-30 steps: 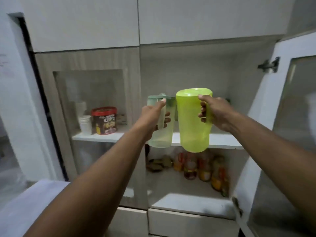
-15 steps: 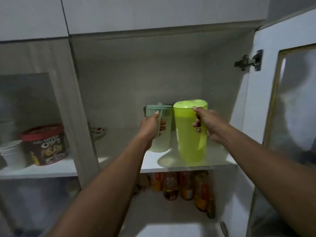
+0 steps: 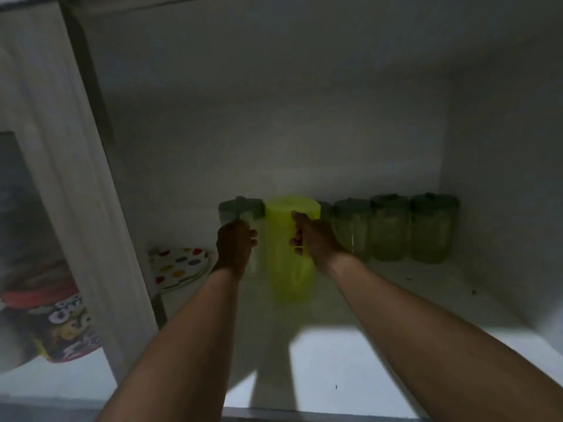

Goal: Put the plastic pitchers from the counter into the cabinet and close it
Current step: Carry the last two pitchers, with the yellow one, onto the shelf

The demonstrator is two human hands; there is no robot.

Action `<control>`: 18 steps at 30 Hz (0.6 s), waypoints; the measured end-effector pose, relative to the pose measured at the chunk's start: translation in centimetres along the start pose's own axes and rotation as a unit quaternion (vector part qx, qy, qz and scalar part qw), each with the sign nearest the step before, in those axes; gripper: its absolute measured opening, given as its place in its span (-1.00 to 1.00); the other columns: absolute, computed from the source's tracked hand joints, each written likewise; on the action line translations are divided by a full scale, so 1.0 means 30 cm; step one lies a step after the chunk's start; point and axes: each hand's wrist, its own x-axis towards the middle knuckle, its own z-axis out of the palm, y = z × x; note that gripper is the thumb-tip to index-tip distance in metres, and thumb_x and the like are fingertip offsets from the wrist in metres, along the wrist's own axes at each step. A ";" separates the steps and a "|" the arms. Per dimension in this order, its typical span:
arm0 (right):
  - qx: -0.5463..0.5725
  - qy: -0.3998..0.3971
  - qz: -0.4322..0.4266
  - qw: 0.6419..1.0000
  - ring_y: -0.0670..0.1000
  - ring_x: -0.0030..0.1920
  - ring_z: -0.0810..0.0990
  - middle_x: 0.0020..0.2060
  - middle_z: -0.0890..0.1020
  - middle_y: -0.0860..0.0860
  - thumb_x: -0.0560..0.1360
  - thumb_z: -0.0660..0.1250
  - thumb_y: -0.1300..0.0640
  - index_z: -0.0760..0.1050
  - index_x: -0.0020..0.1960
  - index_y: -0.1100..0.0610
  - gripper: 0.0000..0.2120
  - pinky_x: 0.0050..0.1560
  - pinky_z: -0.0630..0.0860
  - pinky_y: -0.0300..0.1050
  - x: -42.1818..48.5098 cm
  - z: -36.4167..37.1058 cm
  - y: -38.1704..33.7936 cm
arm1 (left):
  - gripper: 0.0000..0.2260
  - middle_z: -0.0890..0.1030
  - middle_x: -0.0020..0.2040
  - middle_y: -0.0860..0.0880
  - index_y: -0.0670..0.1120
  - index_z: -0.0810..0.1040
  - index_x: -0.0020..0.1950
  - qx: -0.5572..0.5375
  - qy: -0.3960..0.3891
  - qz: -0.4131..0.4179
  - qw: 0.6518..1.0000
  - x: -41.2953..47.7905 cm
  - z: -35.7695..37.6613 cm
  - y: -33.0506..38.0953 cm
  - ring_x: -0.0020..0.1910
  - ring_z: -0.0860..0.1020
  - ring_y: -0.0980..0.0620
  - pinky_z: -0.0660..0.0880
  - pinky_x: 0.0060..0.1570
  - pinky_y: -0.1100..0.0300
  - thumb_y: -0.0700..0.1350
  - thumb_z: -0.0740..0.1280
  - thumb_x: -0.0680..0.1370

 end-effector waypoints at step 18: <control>-0.103 0.004 0.008 0.995 0.10 -0.03 0.59 -0.01 0.63 0.15 0.55 0.27 -0.25 0.10 0.60 0.22 -0.18 -0.04 0.46 -0.03 0.471 0.187 0.088 | -0.72 0.54 -0.19 -0.06 -0.27 0.53 0.31 0.133 -0.039 -0.094 0.986 0.402 0.013 -0.139 -0.28 0.52 -0.01 0.52 -0.37 0.15 -0.20 0.17 0.67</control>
